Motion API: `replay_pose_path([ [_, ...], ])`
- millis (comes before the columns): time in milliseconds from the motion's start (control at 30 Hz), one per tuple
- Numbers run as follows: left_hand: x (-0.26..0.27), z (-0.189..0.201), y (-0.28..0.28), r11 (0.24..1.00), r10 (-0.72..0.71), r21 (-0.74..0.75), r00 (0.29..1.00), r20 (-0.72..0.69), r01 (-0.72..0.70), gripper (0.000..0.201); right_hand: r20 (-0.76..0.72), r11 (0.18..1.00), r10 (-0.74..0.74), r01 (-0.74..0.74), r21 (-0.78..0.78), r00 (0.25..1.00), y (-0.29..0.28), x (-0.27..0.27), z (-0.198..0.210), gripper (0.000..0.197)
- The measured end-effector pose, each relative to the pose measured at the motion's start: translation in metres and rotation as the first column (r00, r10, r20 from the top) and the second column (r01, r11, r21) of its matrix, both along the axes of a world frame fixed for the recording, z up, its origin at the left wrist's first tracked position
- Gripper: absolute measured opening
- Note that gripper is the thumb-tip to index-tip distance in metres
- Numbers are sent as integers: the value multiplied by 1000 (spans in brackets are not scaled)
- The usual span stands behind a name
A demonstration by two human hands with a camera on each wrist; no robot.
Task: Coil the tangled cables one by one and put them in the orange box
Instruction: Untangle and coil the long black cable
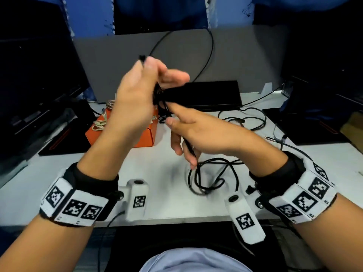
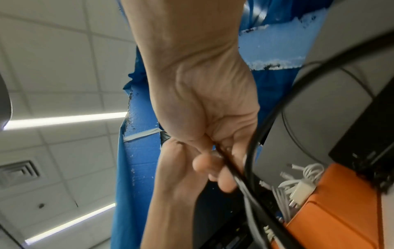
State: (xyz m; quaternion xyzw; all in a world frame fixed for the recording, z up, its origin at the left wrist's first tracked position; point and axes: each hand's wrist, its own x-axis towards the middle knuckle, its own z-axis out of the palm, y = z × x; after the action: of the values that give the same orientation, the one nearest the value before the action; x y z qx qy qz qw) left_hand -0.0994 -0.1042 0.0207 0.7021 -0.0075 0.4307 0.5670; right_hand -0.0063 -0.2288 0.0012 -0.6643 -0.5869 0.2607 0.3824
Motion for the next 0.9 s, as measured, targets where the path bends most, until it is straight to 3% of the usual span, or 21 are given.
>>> replay_pose_path([
  [67,-1,-5,6,934,192,329,972,-134,-139,29,-55,998,32,-34,-49,998,-3,-1,2,35],
  [133,-5,-4,13,798,361,570,912,-196,-193,30,-68,997,47,-51,-53,997,-9,3,8,34],
  [200,-12,2,19,670,478,727,836,-268,-151,33,-11,998,41,-42,-44,999,-16,10,17,31],
  [267,-20,9,24,678,458,735,778,-429,7,36,56,1000,3,-4,18,998,-23,18,26,23],
  [333,-30,14,26,810,198,539,757,-622,231,42,68,987,-49,38,158,997,-29,24,34,14],
  [400,-38,18,28,873,-107,292,738,-667,390,45,97,943,-116,79,324,988,-32,29,40,13],
  [533,-39,16,24,827,-517,-47,724,-456,561,40,149,857,-196,96,507,969,-26,25,37,22],
  [600,-32,12,16,709,-705,-249,662,-254,660,35,213,850,-265,123,513,940,-21,17,31,33],
  [667,-20,6,8,558,-808,-417,585,-75,718,35,287,857,-338,167,487,896,-17,11,25,40],
  [733,-10,-1,-1,475,-831,-486,556,26,734,34,279,844,-406,240,480,870,-16,10,22,38],
  [800,-5,-6,-8,446,-836,-511,546,54,735,33,235,833,-431,284,476,871,-15,13,22,39],
  [900,-9,-3,-9,464,-827,-539,562,21,703,36,199,836,-401,269,478,894,-17,14,24,44],
])
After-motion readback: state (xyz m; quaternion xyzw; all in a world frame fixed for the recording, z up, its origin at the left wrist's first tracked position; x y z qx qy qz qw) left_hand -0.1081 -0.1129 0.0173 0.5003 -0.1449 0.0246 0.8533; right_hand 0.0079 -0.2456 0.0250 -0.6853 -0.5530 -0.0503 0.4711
